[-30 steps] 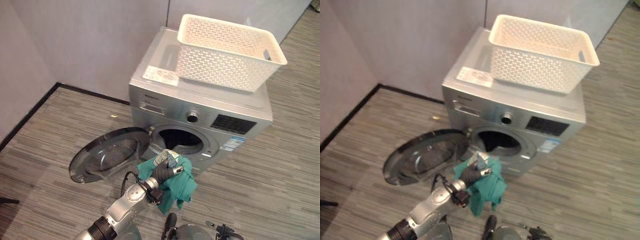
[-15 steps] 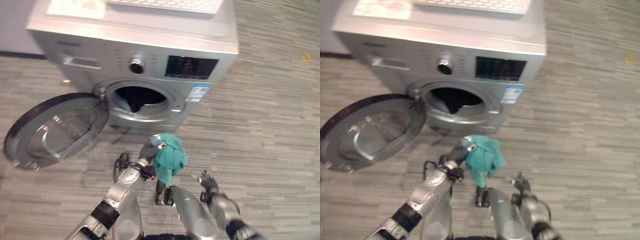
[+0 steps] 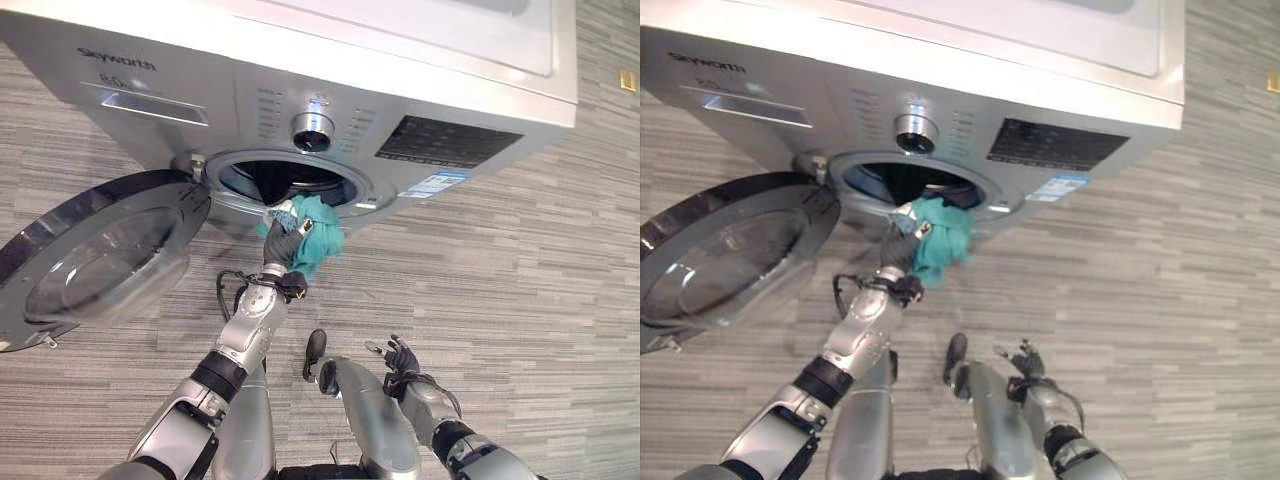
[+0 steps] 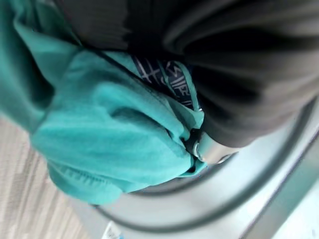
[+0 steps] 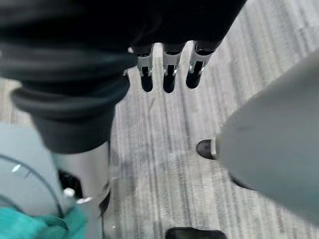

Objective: Grab the laundry basket,head to the washer,open it,put in the laundry and shut it.

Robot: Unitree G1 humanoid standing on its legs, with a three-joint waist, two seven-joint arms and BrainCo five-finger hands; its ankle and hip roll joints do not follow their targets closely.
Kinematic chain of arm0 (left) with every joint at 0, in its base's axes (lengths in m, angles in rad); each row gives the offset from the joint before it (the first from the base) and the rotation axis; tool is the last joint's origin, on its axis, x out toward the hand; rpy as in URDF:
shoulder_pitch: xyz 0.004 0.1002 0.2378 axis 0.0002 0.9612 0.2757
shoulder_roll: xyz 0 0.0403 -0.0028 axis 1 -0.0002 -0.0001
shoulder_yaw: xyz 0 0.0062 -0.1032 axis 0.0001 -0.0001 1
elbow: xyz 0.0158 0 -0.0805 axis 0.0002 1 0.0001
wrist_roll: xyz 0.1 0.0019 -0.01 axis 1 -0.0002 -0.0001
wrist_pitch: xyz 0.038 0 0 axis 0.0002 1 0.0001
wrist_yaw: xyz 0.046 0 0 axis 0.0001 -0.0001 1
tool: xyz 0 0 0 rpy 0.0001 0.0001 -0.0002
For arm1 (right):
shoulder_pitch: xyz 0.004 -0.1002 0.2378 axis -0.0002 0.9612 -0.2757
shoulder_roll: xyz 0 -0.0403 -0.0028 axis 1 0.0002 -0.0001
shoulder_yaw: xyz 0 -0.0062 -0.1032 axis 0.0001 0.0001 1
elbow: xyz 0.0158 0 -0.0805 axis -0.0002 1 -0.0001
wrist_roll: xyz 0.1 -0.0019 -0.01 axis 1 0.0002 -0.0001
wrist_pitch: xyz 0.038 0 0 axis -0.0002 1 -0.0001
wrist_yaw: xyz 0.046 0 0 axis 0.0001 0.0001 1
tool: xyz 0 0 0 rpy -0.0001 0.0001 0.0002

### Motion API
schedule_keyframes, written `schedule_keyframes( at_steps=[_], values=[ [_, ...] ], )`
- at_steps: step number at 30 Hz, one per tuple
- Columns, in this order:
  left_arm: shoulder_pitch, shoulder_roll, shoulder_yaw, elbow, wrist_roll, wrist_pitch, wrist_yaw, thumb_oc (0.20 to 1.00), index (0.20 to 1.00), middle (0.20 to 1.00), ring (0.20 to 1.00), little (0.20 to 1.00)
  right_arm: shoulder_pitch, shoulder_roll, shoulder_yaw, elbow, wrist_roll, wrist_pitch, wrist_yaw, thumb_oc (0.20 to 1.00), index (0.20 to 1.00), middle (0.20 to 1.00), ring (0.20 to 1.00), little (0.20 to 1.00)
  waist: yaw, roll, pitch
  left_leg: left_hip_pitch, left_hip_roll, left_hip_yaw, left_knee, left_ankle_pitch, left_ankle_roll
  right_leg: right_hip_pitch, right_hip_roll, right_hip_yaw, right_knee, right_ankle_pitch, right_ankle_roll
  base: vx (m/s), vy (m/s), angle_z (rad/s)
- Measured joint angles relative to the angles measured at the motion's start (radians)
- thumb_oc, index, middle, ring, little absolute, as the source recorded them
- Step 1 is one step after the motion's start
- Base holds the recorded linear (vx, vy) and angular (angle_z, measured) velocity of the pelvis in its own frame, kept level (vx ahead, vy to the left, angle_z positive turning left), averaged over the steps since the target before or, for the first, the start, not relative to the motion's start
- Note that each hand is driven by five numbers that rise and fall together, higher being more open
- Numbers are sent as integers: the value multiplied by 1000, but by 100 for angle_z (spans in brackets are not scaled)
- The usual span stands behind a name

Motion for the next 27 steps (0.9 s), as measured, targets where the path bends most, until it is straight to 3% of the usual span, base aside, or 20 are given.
schedule_keyframes(
  at_steps=[8,14,19,27],
  values=[
    [-68,-39,21,65,-14,-19,74,200,200,200,200,200,-1,-3,18,6,43,-20,-22,1000,1000,1000,1000,1000,1,-5,-2,-115,0,-25,7,17,9,-114,0,-32,29,3,0,-1,17,7],
    [-295,-130,44,74,-40,-55,152,200,200,200,200,200,-13,-6,61,-10,88,-41,-43,1000,1000,1000,1000,1000,-54,-10,-6,-271,-13,-60,33,39,15,-262,-10,-68,73,2,1,22,19,13],
    [-457,-134,81,164,-41,-77,196,200,200,200,200,200,-22,-22,70,-71,108,-55,-46,1000,1000,1000,1000,1000,-106,-15,-9,-315,-22,-58,36,45,21,-307,-19,-70,92,2,4,53,-1,2],
    [-591,-77,140,229,-108,-104,237,200,200,200,200,200,-28,-65,69,-138,139,-63,-45,1000,1000,1000,1000,1000,-143,-25,-16,-403,-37,-53,82,39,35,-404,-43,-68,157,-17,14,72,18,2]
  ],
)
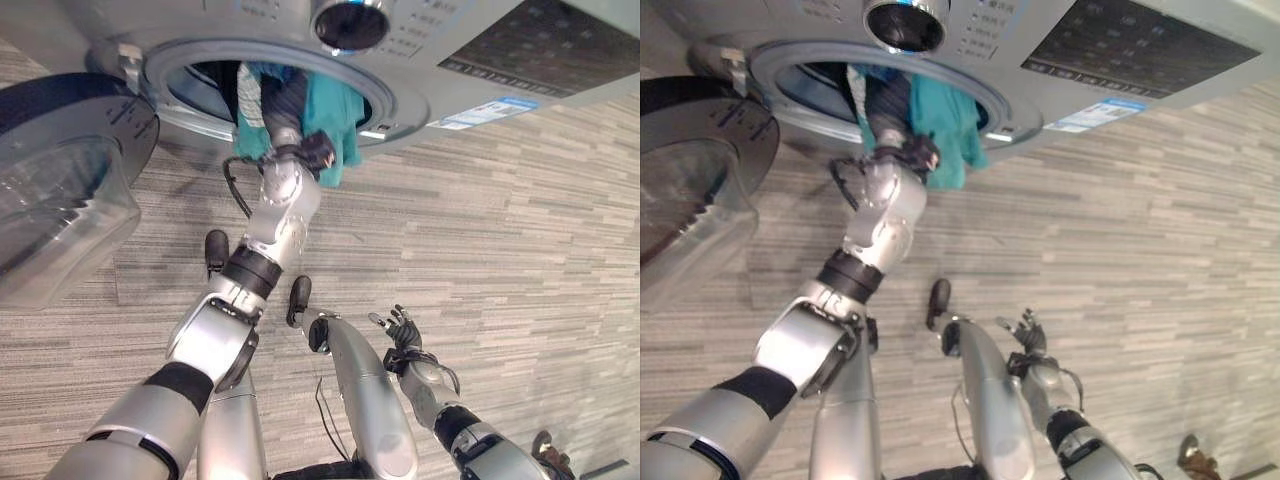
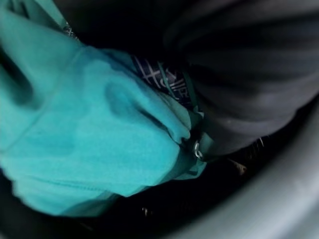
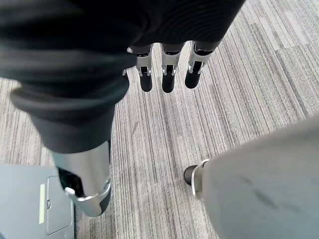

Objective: Grab the laundry basket,head to the washer,open it,put in the laundry and shut it.

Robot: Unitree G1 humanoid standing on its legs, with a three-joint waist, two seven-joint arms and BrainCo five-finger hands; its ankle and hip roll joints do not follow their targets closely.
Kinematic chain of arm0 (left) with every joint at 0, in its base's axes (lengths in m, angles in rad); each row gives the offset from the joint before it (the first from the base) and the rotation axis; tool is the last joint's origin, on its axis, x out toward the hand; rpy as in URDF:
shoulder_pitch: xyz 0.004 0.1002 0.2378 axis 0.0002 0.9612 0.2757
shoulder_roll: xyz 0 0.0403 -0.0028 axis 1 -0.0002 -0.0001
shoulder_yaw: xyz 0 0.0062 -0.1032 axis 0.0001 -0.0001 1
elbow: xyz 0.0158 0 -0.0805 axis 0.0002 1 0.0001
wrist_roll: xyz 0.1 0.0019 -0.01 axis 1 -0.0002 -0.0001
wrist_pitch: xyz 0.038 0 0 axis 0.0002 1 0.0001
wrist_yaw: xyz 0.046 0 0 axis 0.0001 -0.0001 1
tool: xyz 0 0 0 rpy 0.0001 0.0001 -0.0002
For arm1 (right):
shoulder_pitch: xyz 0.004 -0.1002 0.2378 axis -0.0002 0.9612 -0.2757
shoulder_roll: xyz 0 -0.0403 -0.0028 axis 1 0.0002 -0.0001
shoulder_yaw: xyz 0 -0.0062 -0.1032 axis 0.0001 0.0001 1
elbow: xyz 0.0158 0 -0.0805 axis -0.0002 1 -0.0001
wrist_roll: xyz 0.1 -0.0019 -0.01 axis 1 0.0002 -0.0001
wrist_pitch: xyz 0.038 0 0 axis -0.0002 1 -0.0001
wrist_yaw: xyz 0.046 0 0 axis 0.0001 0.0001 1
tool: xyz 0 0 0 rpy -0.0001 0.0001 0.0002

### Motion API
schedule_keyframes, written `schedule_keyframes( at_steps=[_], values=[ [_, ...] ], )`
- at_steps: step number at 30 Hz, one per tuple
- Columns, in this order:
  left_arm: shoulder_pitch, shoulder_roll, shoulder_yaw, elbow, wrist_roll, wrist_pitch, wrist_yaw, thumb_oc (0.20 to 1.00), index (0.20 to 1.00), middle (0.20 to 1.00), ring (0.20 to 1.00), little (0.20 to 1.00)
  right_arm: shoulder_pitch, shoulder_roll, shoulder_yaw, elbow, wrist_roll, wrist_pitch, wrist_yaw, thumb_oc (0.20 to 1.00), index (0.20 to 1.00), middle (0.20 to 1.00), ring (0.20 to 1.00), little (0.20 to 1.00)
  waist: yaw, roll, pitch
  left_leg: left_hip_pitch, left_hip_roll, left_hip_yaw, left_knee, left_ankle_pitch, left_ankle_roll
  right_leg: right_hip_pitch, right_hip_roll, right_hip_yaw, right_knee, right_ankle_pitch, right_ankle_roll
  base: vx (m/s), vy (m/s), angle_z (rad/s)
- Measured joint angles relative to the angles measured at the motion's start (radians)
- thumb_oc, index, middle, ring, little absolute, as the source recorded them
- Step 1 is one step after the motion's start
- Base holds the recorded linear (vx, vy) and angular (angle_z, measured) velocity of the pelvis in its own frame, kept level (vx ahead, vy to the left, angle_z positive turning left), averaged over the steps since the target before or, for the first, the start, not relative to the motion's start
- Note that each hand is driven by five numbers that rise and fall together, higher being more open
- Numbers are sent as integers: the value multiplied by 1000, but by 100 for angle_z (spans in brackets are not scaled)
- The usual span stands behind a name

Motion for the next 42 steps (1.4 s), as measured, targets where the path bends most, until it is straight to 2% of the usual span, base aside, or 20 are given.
schedule_keyframes(
  at_steps=[3,6,8,11,13,18,20,21,23,25,27,30,32,33,34,35,36,37,40,42],
  values=[
    [-59,39,44,10,-11,-29,20,200,200,200,200,200,-14,-17,-6,-51,19,-19,-1,1000,1000,1000,1000,1000,-17,-5,-4,-66,-11,3,29,-6,4,-71,-14,5,35,-11,-2,96,34,-1],
    [-119,89,62,95,-12,-26,40,200,200,200,200,200,-15,-29,0,-118,38,-19,0,1000,1000,1000,1000,1000,-27,-9,-6,-102,-18,6,50,-10,9,-102,-22,10,44,-13,3,102,65,-2],
    [-191,152,39,208,-10,-19,43,200,200,200,200,200,-17,-32,-5,-169,52,-28,2,1000,1000,1000,1000,1000,-44,-28,-19,-135,-20,19,72,-22,22,-140,-26,27,59,-13,9,70,58,-12],
    [-302,209,-7,398,-12,25,39,200,200,200,200,200,-18,-46,-16,-216,57,-34,1,1000,1000,1000,1000,1000,-64,-33,-23,-177,-32,37,125,-39,38,-174,-43,40,93,-21,24,107,96,-4],
    [-388,277,-76,556,-54,104,-6,200,200,200,200,200,-26,-63,-39,-230,57,-22,2,1000,1000,1000,1000,1000,-67,-35,-24,-200,-44,66,173,-69,54,-200,-62,69,127,-35,39,75,72,-11],
    [-539,337,-177,590,-123,219,-93,200,200,200,200,200,-32,-153,-43,-285,57,10,10,1000,1000,1000,1000,1000,-66,-30,-21,-274,-65,121,284,-125,87,-283,-102,124,222,-65,58,105,90,-11],
    [-578,351,-274,633,-124,241,-125,200,200,200,200,200,-31,-183,-98,-307,61,16,14,1000,1000,1000,1000,1000,-65,-25,-19,-315,-67,146,363,-161,101,-325,-115,148,291,-92,62,80,96,-14],
    [-600,355,-304,628,-121,256,-141,200,200,200,200,200,-32,-210,-142,-311,73,23,20,1000,1000,1000,1000,1000,-57,-11,-10,-341,-66,160,406,-181,107,-352,-121,165,327,-108,60,77,75,-13],
    [-621,346,-300,612,-136,258,-151,200,200,200,200,200,-34,-247,-162,-314,79,29,21,1000,1000,1000,1000,1000,-43,8,3,-350,-67,173,407,-183,104,-369,-128,170,334,-107,60,54,-4,-9],
    [-645,326,-302,589,-218,258,-159,200,200,200,200,200,-33,-263,-188,-296,81,29,22,1000,1000,1000,1000,1000,-31,26,15,-355,-71,174,399,-180,100,-376,-132,171,334,-106,62,48,8,2],
    [-654,318,-326,447,-305,253,-159,200,200,200,200,200,15,-289,-221,-318,96,30,21,1000,1000,1000,1000,1000,-9,38,13,-371,-84,174,371,-175,92,-404,-143,174,331,-106,62,31,21,17],
    [-645,318,-344,311,-355,182,-157,200,200,200,200,200,78,-307,-277,-334,97,36,8,1000,1000,1000,1000,1000,13,47,16,-406,-89,168,409,-155,104,-428,-151,167,376,-113,65,90,26,12],
    [-601,311,-343,271,-367,160,-146,200,200,200,200,200,104,-311,-286,-349,97,40,8,1000,1000,1000,1000,1000,13,49,15,-429,-94,163,491,-174,100,-438,-162,162,447,-136,54,97,27,8],
    [-559,305,-315,204,-367,152,-128,200,200,200,200,200,123,-313,-290,-353,97,43,9,1000,1000,1000,1000,1000,11,49,15,-441,-101,159,551,-202,103,-448,-170,165,504,-162,37,55,7,13],
    [-500,268,-266,117,-359,111,-111,200,200,200,200,200,144,-314,-284,-347,97,46,9,1000,1000,1000,1000,1000,12,49,15,-456,-110,158,625,-263,108,-463,-184,168,589,-208,22,47,-7,18],
    [-492,231,-244,97,-357,88,-104,391,391,391,391,391,150,-314,-276,-340,97,54,10,1000,1000,1000,1000,1000,18,49,15,-477,-112,158,667,-283,110,-476,-193,172,632,-238,12,40,-14,19],
    [-506,217,-246,99,-355,81,-99,856,856,856,856,856,150,-315,-270,-340,97,57,13,1000,1000,1000,1000,1000,18,49,15,-493,-113,161,697,-292,111,-488,-196,174,657,-263,12,41,-37,9],
    [-530,209,-249,141,-354,81,-93,1000,1000,1000,1000,1000,147,-316,-269,-345,97,58,25,1000,1000,1000,1000,1000,17,50,15,-508,-113,163,721,-299,114,-505,-197,185,686,-272,5,0,0,0],
    [-618,254,-281,251,-354,107,-99,1000,1000,1000,1000,1000,133,-338,-266,-381,98,71,47,1000,1000,1000,1000,1000,4,52,14,-518,-110,176,735,-307,114,-528,-193,214,711,-284,8,2,-4,-10],
    [-670,310,-397,414,-291,174,-173,1000,1000,1000,1000,1000,133,-371,-270,-378,100,71,60,1000,1000,1000,1000,1000,-2,74,3,-512,-106,179,719,-302,114,-526,-191,215,694,-274,6,-44,30,-13]
  ],
)
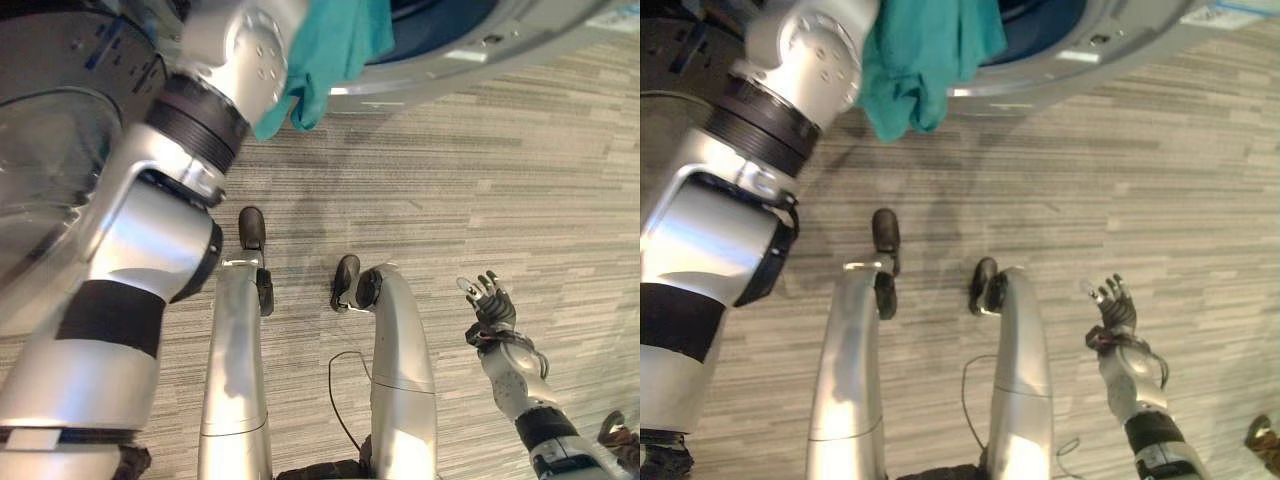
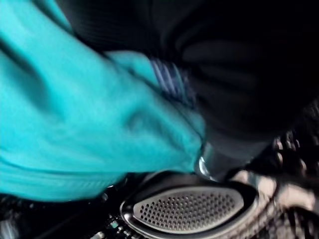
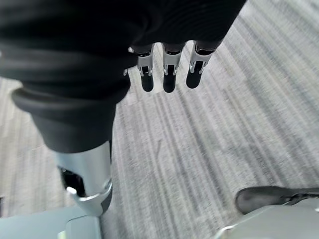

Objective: Grab the laundry basket,head to the washer,open it,put in the laundry and shut it.

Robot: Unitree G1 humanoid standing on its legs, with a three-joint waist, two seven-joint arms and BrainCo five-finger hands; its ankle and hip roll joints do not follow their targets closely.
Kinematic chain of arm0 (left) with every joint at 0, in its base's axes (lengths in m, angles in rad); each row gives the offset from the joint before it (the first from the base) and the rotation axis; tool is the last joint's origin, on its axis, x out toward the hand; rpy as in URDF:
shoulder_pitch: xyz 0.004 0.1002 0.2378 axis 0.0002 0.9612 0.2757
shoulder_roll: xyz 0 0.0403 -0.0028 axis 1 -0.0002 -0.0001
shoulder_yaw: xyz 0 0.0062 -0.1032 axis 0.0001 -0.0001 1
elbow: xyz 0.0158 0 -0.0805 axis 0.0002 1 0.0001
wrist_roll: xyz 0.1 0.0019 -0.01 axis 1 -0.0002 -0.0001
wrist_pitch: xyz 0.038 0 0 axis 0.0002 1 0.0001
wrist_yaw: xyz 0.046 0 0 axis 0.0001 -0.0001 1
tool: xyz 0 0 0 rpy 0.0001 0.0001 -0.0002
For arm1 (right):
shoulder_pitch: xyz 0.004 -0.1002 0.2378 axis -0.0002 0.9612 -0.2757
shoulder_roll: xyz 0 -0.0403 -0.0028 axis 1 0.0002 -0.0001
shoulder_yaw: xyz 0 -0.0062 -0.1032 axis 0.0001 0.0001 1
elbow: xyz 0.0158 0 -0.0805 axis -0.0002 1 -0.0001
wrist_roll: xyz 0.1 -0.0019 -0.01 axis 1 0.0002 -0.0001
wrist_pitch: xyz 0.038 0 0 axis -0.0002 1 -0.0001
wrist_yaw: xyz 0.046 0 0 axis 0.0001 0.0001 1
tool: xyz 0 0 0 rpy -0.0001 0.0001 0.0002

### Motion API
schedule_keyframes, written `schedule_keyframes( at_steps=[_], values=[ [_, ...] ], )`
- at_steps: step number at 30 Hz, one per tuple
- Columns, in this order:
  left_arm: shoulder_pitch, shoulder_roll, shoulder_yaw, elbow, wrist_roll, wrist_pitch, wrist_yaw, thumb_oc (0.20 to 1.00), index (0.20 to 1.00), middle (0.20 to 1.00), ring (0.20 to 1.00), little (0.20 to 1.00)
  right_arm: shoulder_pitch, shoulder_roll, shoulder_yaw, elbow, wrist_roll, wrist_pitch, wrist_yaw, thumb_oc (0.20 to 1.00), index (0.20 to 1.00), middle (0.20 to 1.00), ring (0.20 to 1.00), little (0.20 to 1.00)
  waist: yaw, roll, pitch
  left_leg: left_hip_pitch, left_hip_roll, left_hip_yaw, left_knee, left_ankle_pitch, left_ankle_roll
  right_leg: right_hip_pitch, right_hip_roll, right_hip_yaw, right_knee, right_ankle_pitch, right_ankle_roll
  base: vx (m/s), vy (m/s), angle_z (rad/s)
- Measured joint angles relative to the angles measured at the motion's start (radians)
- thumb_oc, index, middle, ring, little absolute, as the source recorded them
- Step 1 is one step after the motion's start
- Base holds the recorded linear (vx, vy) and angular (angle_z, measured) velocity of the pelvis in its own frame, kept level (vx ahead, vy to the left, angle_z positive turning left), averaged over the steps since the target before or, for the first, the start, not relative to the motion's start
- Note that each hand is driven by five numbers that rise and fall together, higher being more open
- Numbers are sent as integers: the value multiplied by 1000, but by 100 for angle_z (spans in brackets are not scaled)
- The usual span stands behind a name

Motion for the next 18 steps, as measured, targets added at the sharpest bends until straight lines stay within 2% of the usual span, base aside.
schedule_keyframes(
  at_steps=[2,4,5,6,8,9,11,12,14,16,18],
  values=[
    [0,33,-112,154,190,103,-95,1000,1000,1000,1000,1000,-6,-5,-18,59,1,0,20,1000,1000,1000,1000,1000,-2,32,-22,8,9,2,-23,10,3,4,11,0,-30,18,8,-60,26,-18],
    [102,56,-207,159,513,191,-189,1000,1000,1000,1000,1000,-6,3,-5,203,3,16,35,1000,1000,1000,1000,1000,-10,86,-67,11,9,-1,-57,23,5,12,12,-15,-71,38,32,-65,24,-3],
    [106,57,-215,159,536,199,-195,1000,1000,1000,1000,1000,-6,4,-1,214,4,20,36,1000,1000,1000,1000,1000,-10,87,-67,12,8,-2,-59,25,2,14,14,-17,-74,41,36,-72,12,7],
    [33,27,-358,234,848,281,-217,1000,1000,1000,1000,1000,-33,27,101,280,12,59,60,1000,1000,1000,1000,1000,-12,78,-63,12,14,-17,-75,41,-4,19,23,-35,-100,55,49,-52,7,4],
    [-90,12,-409,287,1003,300,-213,1000,1000,1000,1000,1000,-94,26,158,264,16,60,84,1000,1000,1000,1000,1000,-27,52,-50,19,22,-19,-80,46,-3,26,29,-40,-108,65,45,-30,17,-3],
    [-104,27,-510,273,1121,284,-151,1000,1000,1000,1000,1000,-133,23,189,225,16,54,99,1000,1000,1000,1000,1000,-48,26,-38,33,24,-14,-83,47,-1,40,29,-36,-111,66,44,-19,35,-5],
    [-112,51,-688,170,1358,279,-138,1000,1000,1000,1000,1000,-142,-6,200,140,15,16,107,1000,1000,1000,1000,1000,-53,18,-39,38,24,-15,-90,50,5,48,26,-40,-119,70,41,-6,19,-1],
    [-120,60,-715,127,1434,272,-124,1000,1000,1000,1000,1000,-146,-14,200,121,14,-1,111,1000,1000,1000,1000,1000,-53,17,-39,39,23,-14,-96,51,7,49,28,-41,-120,72,39,0,0,0],
    [-122,74,-717,66,1560,260,-62,1000,1000,1000,1000,1000,-159,-16,200,110,13,-49,117,1000,1000,1000,1000,1000,-52,17,-40,43,23,-10,-106,50,16,52,28,-38,-130,77,35,-5,2,-2],
    [-119,78,-707,72,1597,258,-43,1000,1000,1000,1000,1000,-159,-13,200,116,13,-59,117,1000,1000,1000,1000,1000,-51,17,-40,44,23,-7,-113,51,18,52,29,-35,-139,81,33,-23,-23,-7],
    [-43,62,-397,16,1529,262,-1,1000,1000,1000,1000,1000,-157,31,202,166,9,-66,110,1000,1000,1000,1000,1000,-46,17,-40,71,19,-3,-162,68,12,69,30,-31,-179,104,41,-34,-60,-1]
  ],
)
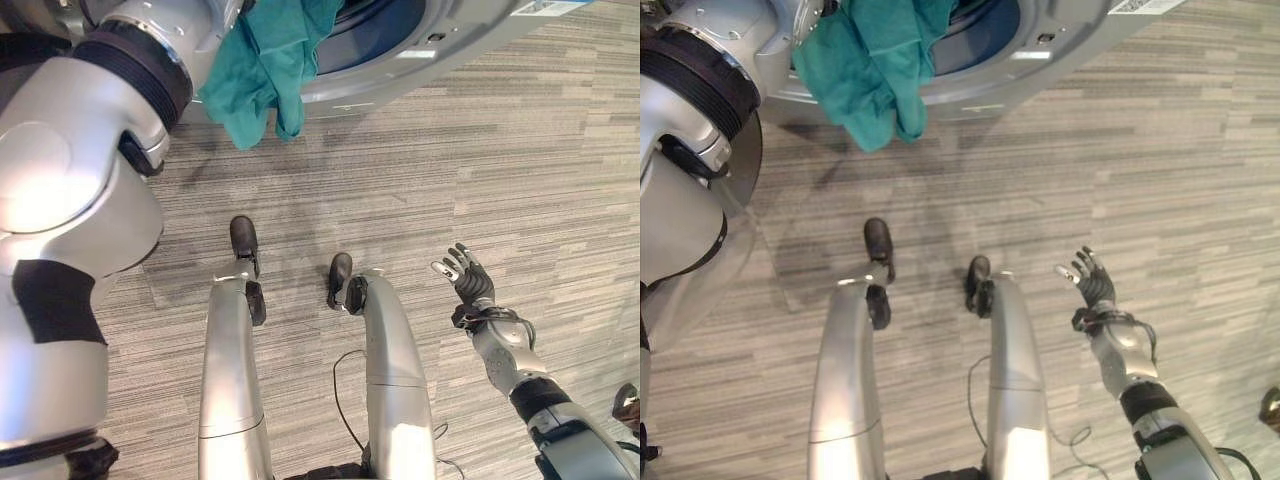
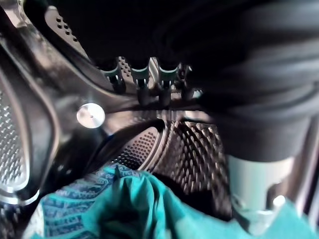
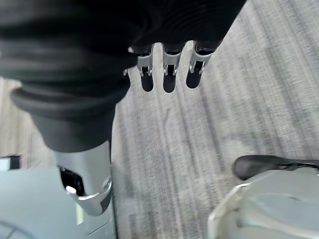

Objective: Grab the laundry basket,head to the washer,open it,put in the laundry and shut it.

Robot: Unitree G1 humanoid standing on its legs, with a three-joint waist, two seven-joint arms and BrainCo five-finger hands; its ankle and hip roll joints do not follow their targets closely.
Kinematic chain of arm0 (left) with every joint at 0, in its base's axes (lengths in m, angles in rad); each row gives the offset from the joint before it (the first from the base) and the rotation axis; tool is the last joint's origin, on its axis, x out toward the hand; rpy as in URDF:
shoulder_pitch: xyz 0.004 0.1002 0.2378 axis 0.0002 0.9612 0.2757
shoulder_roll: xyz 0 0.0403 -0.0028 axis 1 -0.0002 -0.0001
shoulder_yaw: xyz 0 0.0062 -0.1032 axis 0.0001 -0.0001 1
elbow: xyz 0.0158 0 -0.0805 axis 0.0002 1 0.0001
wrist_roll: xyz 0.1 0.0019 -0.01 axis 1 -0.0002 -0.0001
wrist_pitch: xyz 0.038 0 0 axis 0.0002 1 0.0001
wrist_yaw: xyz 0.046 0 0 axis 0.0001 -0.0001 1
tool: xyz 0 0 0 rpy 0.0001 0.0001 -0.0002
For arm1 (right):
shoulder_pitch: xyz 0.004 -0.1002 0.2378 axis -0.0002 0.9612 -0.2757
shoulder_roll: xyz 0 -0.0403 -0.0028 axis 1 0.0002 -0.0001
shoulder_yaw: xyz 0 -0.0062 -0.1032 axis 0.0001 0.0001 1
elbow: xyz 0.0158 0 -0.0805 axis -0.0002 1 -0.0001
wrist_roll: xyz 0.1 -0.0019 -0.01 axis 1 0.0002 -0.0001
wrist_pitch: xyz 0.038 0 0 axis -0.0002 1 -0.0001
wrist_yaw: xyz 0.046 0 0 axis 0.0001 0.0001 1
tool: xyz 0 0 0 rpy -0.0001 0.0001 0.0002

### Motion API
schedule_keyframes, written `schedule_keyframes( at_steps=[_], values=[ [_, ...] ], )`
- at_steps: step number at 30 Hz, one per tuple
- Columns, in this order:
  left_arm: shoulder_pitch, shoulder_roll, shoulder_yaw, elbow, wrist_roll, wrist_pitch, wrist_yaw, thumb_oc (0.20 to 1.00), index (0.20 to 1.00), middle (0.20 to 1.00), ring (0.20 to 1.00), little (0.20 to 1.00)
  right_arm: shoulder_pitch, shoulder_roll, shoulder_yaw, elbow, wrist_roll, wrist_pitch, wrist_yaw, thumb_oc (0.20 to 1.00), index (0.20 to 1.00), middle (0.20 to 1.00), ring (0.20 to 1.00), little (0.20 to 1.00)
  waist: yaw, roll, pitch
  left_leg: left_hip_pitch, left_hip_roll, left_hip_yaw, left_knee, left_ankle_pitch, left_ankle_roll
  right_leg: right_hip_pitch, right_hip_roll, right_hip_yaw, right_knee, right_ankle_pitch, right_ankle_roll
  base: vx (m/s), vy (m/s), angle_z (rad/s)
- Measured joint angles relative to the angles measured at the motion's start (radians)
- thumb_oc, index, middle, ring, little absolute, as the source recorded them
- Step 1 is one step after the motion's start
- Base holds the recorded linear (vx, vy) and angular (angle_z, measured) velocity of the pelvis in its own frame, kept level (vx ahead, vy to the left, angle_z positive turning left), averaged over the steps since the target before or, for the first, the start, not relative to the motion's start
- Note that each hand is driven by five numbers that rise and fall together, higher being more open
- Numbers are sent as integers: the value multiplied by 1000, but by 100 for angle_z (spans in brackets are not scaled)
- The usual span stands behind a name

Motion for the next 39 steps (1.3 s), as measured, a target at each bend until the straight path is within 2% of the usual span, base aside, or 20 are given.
schedule_keyframes(
  at_steps=[2,4,5,7,9,10,11,12,13,14,15,17,18,21,24,27,31,36,39],
  values=[
    [140,-29,253,-160,-96,-2,67,1000,1000,1000,1000,1000,9,45,29,33,-17,0,-12,1000,1000,1000,1000,1000,13,0,0,46,-10,-5,-54,24,-13,40,-2,-7,-41,12,10,-26,-38,10],
    [350,-12,418,-421,-149,-4,113,1000,1000,1000,1000,1000,24,72,78,13,-48,1,-12,1000,1000,1000,1000,1000,40,2,-1,92,-13,-12,-95,35,-19,80,-4,-19,-70,13,10,-37,-42,12],
    [411,-3,447,-488,-152,-4,125,1000,1000,1000,1000,1000,27,76,85,2,-60,1,-12,1000,1000,1000,1000,1000,49,3,-1,101,-14,-15,-104,38,-23,87,-4,-21,-76,12,8,-33,-31,11],
    [632,22,548,-679,-150,-11,149,1000,1000,1000,1000,1000,17,85,85,-23,-100,1,-18,1000,1000,1000,1000,1000,98,7,-3,114,-20,-33,-139,52,-44,96,-3,-39,-94,11,4,-21,-41,16],
    [811,70,567,-739,-145,-23,160,1000,1000,1000,1000,1000,-17,89,67,-31,-151,1,-44,1000,1000,1000,1000,1000,150,13,-3,117,-30,-64,-154,67,-54,107,-8,-71,-93,-2,-18,-23,-125,37],
    [1007,47,673,-931,-157,-72,133,1000,1000,1000,1000,1000,-75,98,55,-8,-221,12,-93,1000,1000,1000,1000,1000,179,18,-1,132,-47,-89,-181,78,-76,125,-21,-97,-91,-18,-29,-11,-171,54],
    [1107,5,703,-1003,-197,-88,123,1000,1000,1000,1000,1000,-124,103,36,38,-261,26,-121,1000,1000,1000,1000,1000,208,20,1,148,-56,-98,-198,87,-89,136,-32,-105,-84,-28,-36,-2,-108,61],
    [1193,-34,712,-1061,-232,-96,117,1000,1000,1000,1000,1000,-188,99,22,106,-291,46,-146,1000,1000,1000,1000,1000,247,28,4,163,-66,-112,-214,95,-100,150,-41,-118,-79,-39,-39,12,-74,67],
    [1299,-50,702,-1108,-276,-112,91,1000,1000,1000,1000,1000,-269,67,19,183,-325,54,-180,1000,1000,1000,1000,1000,299,54,3,167,-74,-141,-225,104,-112,162,-59,-154,-74,-54,-56,27,-82,66],
    [1318,-19,670,-1123,-307,-140,61,1000,1000,1000,1000,1000,-328,44,-1,187,-346,51,-191,1000,1000,1000,1000,1000,351,60,3,164,-83,-157,-236,108,-116,159,-61,-169,-61,-69,-79,35,-114,56],
    [1350,-14,646,-1132,-333,-146,43,1000,1000,1000,1000,1000,-406,46,-27,239,-348,63,-196,1000,1000,1000,1000,1000,382,71,5,160,-95,-165,-235,108,-117,158,-66,-178,-41,-82,-84,41,-104,38],
    [1450,-34,648,-1220,-415,-165,11,1000,1000,1000,1000,1000,-572,20,-41,438,-346,77,-215,1000,1000,1000,1000,1000,389,90,8,153,-119,-183,-235,113,-129,155,-85,-195,-14,-97,-78,40,-52,43],
    [1499,-26,626,-1269,-468,-190,-11,1000,1000,1000,1000,1000,-641,-22,-39,518,-336,86,-220,1000,1000,1000,1000,1000,404,111,8,140,-132,-201,-232,118,-128,152,-104,-217,-5,-110,-90,44,-27,51],
    [1605,17,603,-1308,-595,-217,-74,1000,1000,1000,1000,1000,-720,-172,-40,614,-315,99,-228,1000,1000,1000,1000,1000,475,137,21,83,-160,-227,-214,123,-128,117,-134,-251,33,-141,-104,40,-19,46],
    [1509,33,623,-1260,-651,-224,-97,1000,1000,1000,1000,1000,-736,-189,-4,634,-287,104,-190,1000,1000,1000,1000,1000,473,162,34,33,-185,-230,-182,120,-130,86,-153,-257,57,-156,-105,49,-13,20],
    [1439,30,661,-1260,-651,-226,-95,1000,1000,1000,1000,1000,-749,-190,-23,639,-269,89,-198,1000,1000,1000,1000,1000,470,168,37,15,-200,-232,-181,115,-125,71,-161,-258,65,-163,-110,29,16,8],
    [1438,29,653,-1264,-652,-232,-95,1000,1000,1000,1000,1000,-783,-180,-21,670,-249,92,-194,1000,1000,1000,1000,1000,478,171,38,4,-212,-231,-183,112,-130,61,-179,-258,71,-170,-103,28,21,9],
    [1434,23,642,-1263,-659,-232,-96,1000,1000,1000,1000,1000,-809,-117,-18,662,-248,94,-189,1000,1000,1000,1000,1000,480,177,41,-4,-217,-230,-180,116,-125,55,-181,-259,72,-171,-101,15,13,3],
    [1410,20,603,-1263,-690,-235,-108,1000,1000,1000,1000,1000,-865,-71,-8,656,-227,90,-192,1000,1000,1000,1000,1000,505,180,43,-1,-221,-238,-179,121,-132,64,-180,-267,68,-174,-97,7,-3,7]
  ],
)
